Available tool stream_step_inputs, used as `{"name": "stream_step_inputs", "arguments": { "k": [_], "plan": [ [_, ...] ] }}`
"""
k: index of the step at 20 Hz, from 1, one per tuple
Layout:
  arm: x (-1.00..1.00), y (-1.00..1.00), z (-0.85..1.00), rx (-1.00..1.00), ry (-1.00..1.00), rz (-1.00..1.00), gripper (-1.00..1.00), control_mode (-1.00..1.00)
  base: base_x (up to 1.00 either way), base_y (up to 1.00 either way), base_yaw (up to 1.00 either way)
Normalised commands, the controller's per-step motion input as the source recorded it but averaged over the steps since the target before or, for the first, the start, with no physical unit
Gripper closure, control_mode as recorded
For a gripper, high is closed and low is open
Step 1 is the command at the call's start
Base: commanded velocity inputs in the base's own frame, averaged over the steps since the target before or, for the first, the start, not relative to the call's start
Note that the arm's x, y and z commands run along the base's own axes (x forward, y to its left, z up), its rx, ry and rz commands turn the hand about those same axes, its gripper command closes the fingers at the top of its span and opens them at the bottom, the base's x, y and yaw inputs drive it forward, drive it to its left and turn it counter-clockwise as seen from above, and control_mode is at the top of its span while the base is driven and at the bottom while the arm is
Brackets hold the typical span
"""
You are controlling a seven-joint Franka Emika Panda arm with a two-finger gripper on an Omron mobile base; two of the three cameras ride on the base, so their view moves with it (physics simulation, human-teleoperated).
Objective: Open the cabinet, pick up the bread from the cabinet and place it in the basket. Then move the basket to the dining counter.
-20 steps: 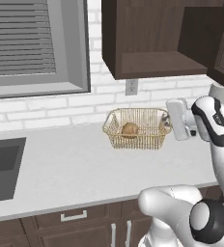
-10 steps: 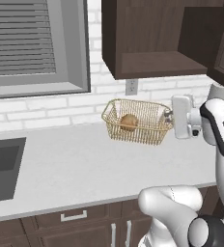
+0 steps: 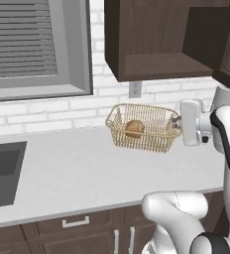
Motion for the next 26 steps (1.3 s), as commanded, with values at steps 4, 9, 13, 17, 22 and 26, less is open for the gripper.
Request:
{"name": "stream_step_inputs", "arguments": {
  "k": [4,9,13,17,22,26],
  "plan": [
    [-0.2,0.0,0.0,0.0,-0.01,-0.02,1.0,-1.0,0.0,0.0,0.0],
    [-0.06,0.0,0.0,0.0,-0.01,0.0,1.0,-1.0,0.0,0.0,0.0],
    [0.0,0.0,0.0,0.0,-0.01,0.0,1.0,-1.0,0.0,0.0,0.0],
    [-0.01,0.0,0.0,0.0,-0.01,0.0,1.0,-1.0,0.0,0.0,0.0],
    [0.0,0.0,0.0,0.0,0.0,0.0,1.0,-1.0,0.0,0.0,0.0],
    [0.0,0.0,0.0,0.0,0.0,0.0,1.0,1.0,-0.08,0.47,0.05]
  ]
}}
